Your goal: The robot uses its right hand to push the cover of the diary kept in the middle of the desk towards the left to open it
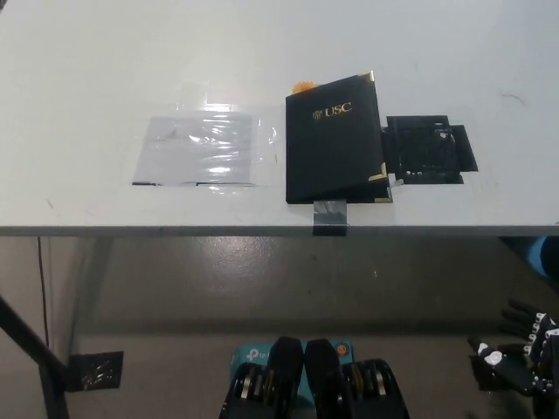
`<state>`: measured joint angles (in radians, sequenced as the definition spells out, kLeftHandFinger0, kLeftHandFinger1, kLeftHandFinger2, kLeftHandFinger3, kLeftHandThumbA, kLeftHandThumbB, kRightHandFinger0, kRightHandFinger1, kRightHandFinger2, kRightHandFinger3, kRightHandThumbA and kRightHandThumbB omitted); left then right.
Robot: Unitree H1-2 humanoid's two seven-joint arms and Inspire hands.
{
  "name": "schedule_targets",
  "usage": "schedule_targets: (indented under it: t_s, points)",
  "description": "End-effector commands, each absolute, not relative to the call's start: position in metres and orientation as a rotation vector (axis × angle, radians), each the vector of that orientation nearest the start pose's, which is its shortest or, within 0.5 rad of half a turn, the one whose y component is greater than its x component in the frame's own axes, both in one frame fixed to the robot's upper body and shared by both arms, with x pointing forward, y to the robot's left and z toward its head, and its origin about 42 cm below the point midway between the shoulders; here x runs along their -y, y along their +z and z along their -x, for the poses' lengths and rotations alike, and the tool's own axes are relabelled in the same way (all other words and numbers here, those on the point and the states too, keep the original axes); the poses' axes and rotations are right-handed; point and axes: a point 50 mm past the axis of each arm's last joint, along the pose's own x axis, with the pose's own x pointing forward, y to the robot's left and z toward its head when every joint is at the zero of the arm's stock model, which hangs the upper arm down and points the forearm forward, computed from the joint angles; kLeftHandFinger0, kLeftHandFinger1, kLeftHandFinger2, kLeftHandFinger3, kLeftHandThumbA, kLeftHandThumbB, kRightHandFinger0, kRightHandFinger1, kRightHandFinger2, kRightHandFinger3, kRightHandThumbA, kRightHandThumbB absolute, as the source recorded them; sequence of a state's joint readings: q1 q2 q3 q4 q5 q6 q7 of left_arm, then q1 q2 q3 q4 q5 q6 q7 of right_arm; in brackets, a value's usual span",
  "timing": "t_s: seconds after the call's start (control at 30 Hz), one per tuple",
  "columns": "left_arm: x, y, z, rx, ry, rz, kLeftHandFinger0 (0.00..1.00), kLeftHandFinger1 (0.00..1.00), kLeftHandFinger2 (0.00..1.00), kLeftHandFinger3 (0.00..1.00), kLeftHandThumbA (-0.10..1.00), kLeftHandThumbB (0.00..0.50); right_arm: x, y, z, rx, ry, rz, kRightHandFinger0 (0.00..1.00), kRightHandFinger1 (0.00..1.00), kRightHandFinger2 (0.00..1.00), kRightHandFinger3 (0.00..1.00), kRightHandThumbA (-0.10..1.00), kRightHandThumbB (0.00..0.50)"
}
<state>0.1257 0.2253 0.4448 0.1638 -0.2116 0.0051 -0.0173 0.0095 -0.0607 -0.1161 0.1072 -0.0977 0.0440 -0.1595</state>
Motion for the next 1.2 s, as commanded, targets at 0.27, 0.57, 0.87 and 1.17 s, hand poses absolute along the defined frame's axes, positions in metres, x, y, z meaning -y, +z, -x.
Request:
schedule_targets:
  t_s: [0.27, 0.57, 0.87, 1.17]
  points:
    - [-0.429, 0.069, -0.204, -0.138, 0.471, -0.015, 0.42, 0.51, 0.31, 0.31, 0.6, 0.5, 0.263, 0.137, -0.294, 0.061, -0.14, 0.217, 0.33, 0.45, 0.52, 0.72, 1.0, 0.065]
    - [-0.429, 0.07, -0.204, -0.142, 0.472, -0.01, 0.42, 0.49, 0.31, 0.3, 0.59, 0.5, 0.23, 0.206, -0.309, 0.207, 0.022, 0.143, 0.31, 0.38, 0.44, 0.6, 1.0, 0.048]
    - [-0.426, 0.062, -0.199, -0.151, 0.466, 0.008, 0.42, 0.49, 0.31, 0.3, 0.58, 0.5, 0.216, 0.274, -0.35, 0.333, 0.004, 0.067, 0.28, 0.32, 0.38, 0.61, 1.0, 0.059]
    - [-0.424, 0.06, -0.196, -0.155, 0.475, 0.018, 0.42, 0.48, 0.3, 0.29, 0.57, 0.5, 0.207, 0.294, -0.399, 0.274, -0.046, -0.181, 0.63, 0.7, 0.76, 0.88, 1.0, 0.03]
